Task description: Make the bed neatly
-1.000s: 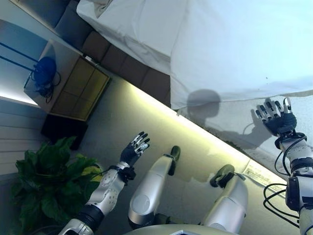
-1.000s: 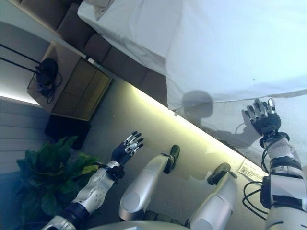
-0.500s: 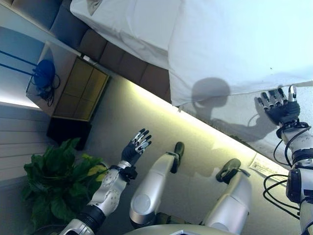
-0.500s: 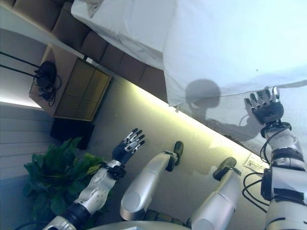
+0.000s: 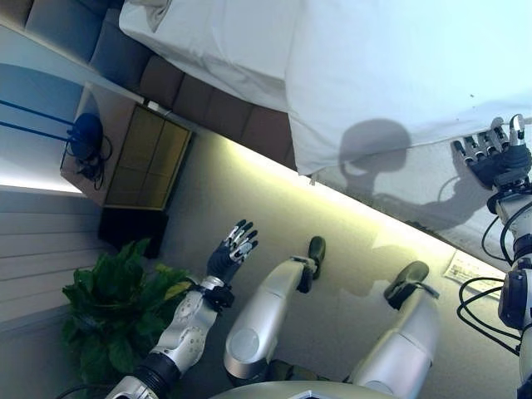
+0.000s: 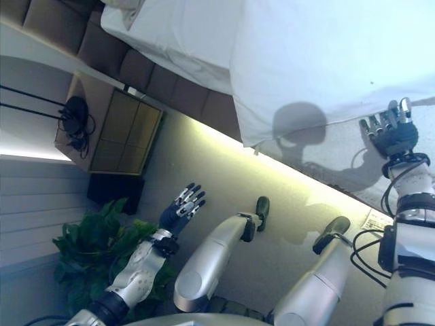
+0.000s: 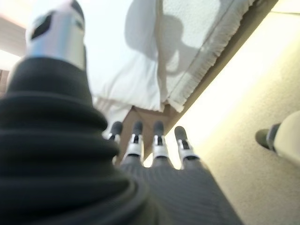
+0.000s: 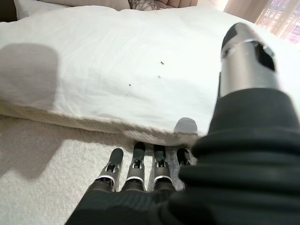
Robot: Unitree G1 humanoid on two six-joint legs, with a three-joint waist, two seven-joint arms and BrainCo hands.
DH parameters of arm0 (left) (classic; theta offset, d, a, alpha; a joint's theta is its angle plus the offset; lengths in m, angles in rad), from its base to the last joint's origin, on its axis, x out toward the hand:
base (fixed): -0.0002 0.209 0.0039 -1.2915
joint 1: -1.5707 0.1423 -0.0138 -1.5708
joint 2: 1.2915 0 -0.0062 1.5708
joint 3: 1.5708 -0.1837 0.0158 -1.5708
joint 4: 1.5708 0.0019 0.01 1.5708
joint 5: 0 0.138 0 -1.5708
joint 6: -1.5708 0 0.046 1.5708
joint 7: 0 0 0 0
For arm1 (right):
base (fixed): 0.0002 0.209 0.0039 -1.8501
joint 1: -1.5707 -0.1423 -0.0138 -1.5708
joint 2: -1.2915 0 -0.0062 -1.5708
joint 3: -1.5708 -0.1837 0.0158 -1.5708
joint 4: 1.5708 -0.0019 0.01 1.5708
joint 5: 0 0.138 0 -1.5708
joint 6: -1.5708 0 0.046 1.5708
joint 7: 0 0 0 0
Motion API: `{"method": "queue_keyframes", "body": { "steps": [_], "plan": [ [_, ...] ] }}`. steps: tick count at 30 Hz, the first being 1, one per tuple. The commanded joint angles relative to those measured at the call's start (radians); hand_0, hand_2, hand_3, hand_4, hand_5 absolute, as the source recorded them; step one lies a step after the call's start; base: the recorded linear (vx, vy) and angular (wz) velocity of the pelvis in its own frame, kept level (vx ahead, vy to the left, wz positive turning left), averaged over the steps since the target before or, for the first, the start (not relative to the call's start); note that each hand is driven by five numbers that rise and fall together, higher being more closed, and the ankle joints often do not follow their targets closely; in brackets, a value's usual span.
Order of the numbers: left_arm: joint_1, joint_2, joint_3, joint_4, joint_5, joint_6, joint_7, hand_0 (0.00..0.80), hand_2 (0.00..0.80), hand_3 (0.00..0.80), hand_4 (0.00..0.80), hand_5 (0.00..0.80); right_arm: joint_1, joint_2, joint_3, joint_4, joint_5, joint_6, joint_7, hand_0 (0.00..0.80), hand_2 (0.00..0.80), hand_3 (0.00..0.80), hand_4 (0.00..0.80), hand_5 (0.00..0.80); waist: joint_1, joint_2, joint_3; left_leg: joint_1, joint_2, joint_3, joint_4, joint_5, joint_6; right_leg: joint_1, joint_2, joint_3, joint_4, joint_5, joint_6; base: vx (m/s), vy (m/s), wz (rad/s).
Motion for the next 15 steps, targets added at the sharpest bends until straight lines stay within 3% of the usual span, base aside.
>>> {"method": "queue_keyframes", "body": {
  "steps": [1, 6, 7, 8, 9, 10, 11, 15],
  "plan": [
    [0.061, -0.004, 0.008, -0.102, -0.042, -0.065, -0.006, 0.000, 0.000, 0.000, 0.000, 0.000, -0.106, -0.074, 0.070, -0.007, -0.006, 0.000, 0.022, 0.000, 0.000, 0.000, 0.000, 0.000, 0.011, 0.056, 0.023, -0.036, 0.052, -0.056, -0.062, 0.097, -0.073, -0.034, -0.037, 0.060, -0.088, 0.224, 0.159, 0.004, 0.016, -0.06],
    [0.075, 0.007, 0.008, -0.122, -0.044, -0.077, 0.001, 0.000, 0.000, 0.000, 0.000, 0.000, -0.141, -0.082, 0.092, -0.015, -0.022, -0.024, 0.035, 0.000, 0.000, 0.000, 0.000, 0.000, 0.016, 0.056, 0.037, -0.047, 0.064, -0.057, -0.075, 0.113, -0.082, -0.037, -0.040, 0.053, -0.115, 0.242, 0.163, -0.005, 0.007, -0.06],
    [0.076, 0.009, 0.007, -0.126, -0.045, -0.078, 0.004, 0.000, 0.000, 0.000, 0.000, 0.000, -0.144, -0.083, 0.094, -0.017, -0.024, -0.038, 0.039, 0.166, 0.166, 0.166, 0.166, 0.166, 0.017, 0.055, 0.038, -0.047, 0.066, -0.057, -0.077, 0.115, -0.083, -0.035, -0.041, 0.051, -0.118, 0.244, 0.163, 0.000, 0.000, 0.00],
    [0.079, 0.013, 0.007, -0.129, -0.047, -0.079, 0.006, 0.000, 0.000, 0.000, 0.000, 0.000, -0.150, -0.087, 0.095, -0.022, -0.033, -0.058, 0.041, 0.455, 0.455, 0.455, 0.455, 0.455, 0.017, 0.054, 0.039, -0.048, 0.067, -0.056, -0.077, 0.115, -0.083, -0.034, -0.043, 0.049, -0.120, 0.247, 0.163, 0.000, 0.000, 0.00],
    [0.081, 0.016, 0.007, -0.130, -0.048, -0.082, 0.006, 0.000, 0.000, 0.000, 0.000, 0.000, -0.155, -0.090, 0.096, -0.025, -0.035, -0.071, 0.040, 0.659, 0.659, 0.659, 0.659, 0.659, 0.017, 0.054, 0.039, -0.049, 0.067, -0.056, -0.075, 0.115, -0.084, -0.034, -0.045, 0.047, -0.118, 0.248, 0.163, 0.000, 0.000, 0.00],
    [0.082, 0.017, 0.007, -0.129, -0.049, -0.083, 0.006, 0.000, 0.000, 0.000, 0.000, 0.000, -0.160, -0.090, 0.097, -0.025, -0.037, -0.080, 0.036, 0.750, 0.750, 0.750, 0.750, 0.750, 0.018, 0.053, 0.040, -0.051, 0.067, -0.055, -0.073, 0.115, -0.084, -0.033, -0.048, 0.046, -0.116, 0.248, 0.163, 0.000, 0.000, 0.00],
    [0.086, 0.019, 0.007, -0.129, -0.052, -0.084, 0.008, 0.000, 0.000, 0.000, 0.000, 0.000, -0.168, -0.090, 0.097, -0.026, -0.032, -0.090, 0.031, 0.800, 0.800, 0.800, 0.800, 0.800, 0.019, 0.052, 0.040, -0.051, 0.069, -0.054, -0.070, 0.115, -0.084, -0.033, -0.052, 0.045, -0.110, 0.249, 0.163, 0.005, 0.037, 0.00],
    [0.085, 0.028, 0.012, -0.147, -0.068, -0.074, 0.020, 0.000, 0.000, 0.000, 0.000, 0.000, -0.191, -0.098, 0.097, -0.028, -0.031, -0.080, 0.011, 0.800, 0.800, 0.800, 0.800, 0.800, 0.017, 0.053, 0.037, -0.044, 0.066, -0.052, -0.073, 0.118, -0.084, -0.028, -0.056, 0.046, -0.108, 0.252, 0.163, 0.005, 0.041, 0.00]
  ]
}}
